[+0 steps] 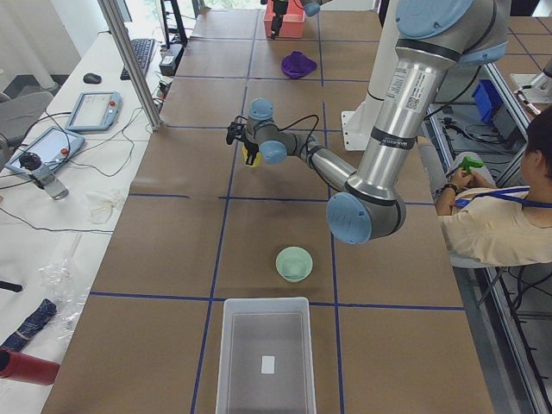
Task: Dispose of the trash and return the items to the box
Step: 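Carry yellow cup with left gripper into the clear plastic box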
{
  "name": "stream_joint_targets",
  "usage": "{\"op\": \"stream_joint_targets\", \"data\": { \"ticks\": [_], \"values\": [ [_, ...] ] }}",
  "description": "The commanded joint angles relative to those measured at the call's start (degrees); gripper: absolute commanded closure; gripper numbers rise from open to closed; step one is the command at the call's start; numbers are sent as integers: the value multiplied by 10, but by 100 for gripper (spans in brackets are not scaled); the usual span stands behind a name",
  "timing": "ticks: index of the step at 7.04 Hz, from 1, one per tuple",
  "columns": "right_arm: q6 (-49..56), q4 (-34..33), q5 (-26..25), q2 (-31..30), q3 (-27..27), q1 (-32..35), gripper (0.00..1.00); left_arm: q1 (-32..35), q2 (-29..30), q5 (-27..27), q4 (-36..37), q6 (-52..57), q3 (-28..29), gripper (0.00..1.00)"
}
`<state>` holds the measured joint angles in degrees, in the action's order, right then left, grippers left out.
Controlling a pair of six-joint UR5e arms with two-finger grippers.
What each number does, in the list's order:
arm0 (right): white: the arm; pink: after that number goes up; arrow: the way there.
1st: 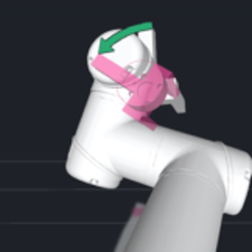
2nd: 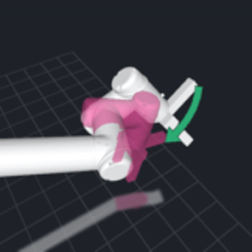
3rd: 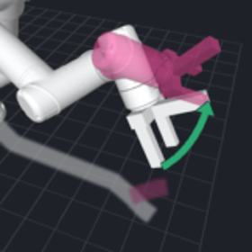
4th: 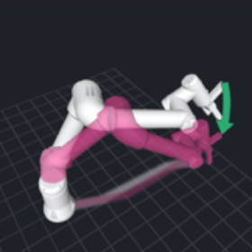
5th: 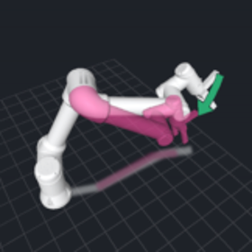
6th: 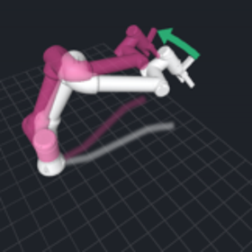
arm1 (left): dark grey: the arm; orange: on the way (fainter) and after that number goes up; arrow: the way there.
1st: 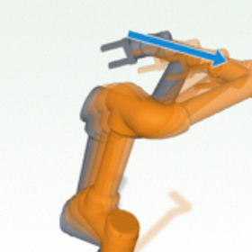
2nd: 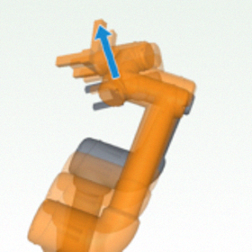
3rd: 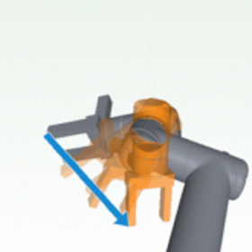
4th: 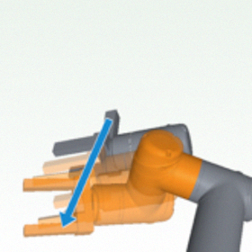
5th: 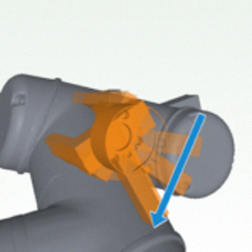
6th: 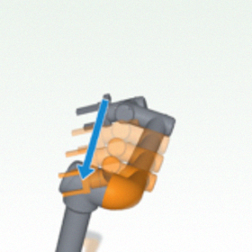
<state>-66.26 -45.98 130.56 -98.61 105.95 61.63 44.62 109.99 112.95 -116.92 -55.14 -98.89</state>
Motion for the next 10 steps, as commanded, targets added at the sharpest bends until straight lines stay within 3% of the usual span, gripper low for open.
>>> {"op": "stream_joint_targets", "data": {
  "ticks": [1,3,4,6,8,10],
  "values": [
    [0,0,0,0,3,1,0,77,-56,4,118,149,-127,100],
    [2,1,0,-1,4,2,0,189,-161,14,122,395,-149,100],
    [7,-1,-3,-2,6,7,0,275,-205,63,121,548,-125,100],
    [24,-4,1,-4,6,24,0,400,-221,124,121,768,-8,100],
    [45,-4,3,-9,7,31,0,447,-293,134,98,861,45,100],
    [45,-4,4,-7,6,30,0,446,-328,164,11,860,91,100]
  ]
}}
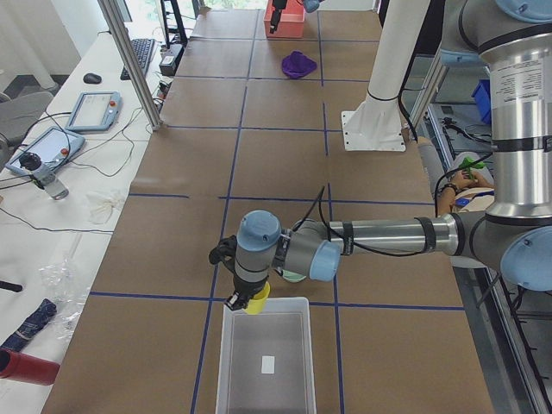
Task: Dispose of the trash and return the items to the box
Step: 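Carry yellow cup with left gripper into the clear plastic box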
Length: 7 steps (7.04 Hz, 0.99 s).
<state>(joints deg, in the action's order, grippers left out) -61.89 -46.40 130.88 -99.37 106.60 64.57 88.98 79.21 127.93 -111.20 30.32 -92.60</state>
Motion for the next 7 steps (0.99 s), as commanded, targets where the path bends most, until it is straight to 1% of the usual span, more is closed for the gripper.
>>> {"op": "stream_joint_targets", "data": {
  "ticks": [1,2,3,4,5,7],
  "values": [
    [1,-1,1,4,-6,-1,0,1,2,15,-77,0,78,100],
    [2,0,2,3,-3,-1,0,1,19,17,-95,-2,108,100],
    [1,0,3,2,-1,-1,0,0,29,30,-95,-7,117,100],
    [1,0,3,2,-2,-1,0,-4,53,46,-99,-31,145,100],
    [1,0,3,3,-2,-1,0,-7,64,52,-114,-33,169,100],
    [1,-2,4,5,-4,-1,0,-10,65,56,-117,-33,180,100]
  ]
}}
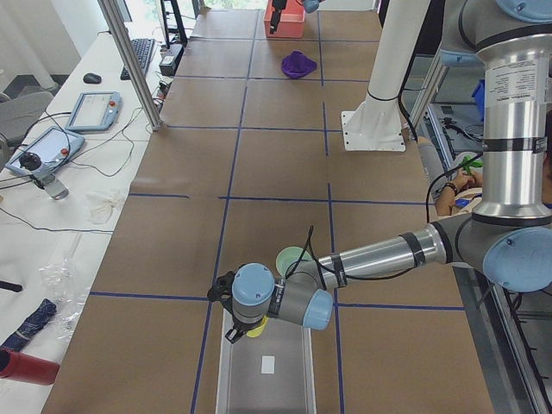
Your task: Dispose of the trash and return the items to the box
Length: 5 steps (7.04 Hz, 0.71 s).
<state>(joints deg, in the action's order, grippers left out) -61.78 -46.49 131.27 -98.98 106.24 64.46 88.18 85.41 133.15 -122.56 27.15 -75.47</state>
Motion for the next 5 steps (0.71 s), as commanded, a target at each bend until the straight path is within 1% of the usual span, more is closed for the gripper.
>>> {"op": "stream_joint_targets", "data": {
  "ticks": [1,3,4,5],
  "values": [
    [0,-2,1,3,-2,1,0,-9,3,22,-4,-2,22,100],
    [0,-3,2,3,-2,1,0,-16,3,37,-5,-1,31,100],
    [0,-3,2,2,-2,1,0,-16,3,37,-5,-1,34,92],
    [0,-2,1,1,-2,1,0,-16,3,36,-9,0,47,71]
  ]
}}
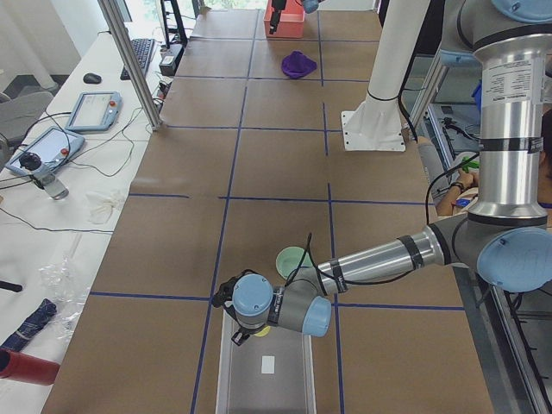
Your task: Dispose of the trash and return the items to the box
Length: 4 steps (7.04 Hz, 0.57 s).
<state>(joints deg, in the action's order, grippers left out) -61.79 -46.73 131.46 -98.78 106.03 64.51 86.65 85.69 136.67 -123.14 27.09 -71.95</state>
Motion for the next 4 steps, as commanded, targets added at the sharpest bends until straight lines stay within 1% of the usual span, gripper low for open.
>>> {"op": "stream_joint_targets", "data": {
  "ticks": [1,2,3,4],
  "values": [
    [0,1,0,-1,0,0,0,-1,0,0,-15,1,19,52],
    [0,1,-1,1,0,0,0,-1,0,-1,-15,1,20,39],
    [0,1,-1,3,0,-1,0,-1,-1,-1,-17,1,16,38],
    [0,0,0,2,0,0,0,-1,-2,-2,-17,-1,-19,38]
  ]
}}
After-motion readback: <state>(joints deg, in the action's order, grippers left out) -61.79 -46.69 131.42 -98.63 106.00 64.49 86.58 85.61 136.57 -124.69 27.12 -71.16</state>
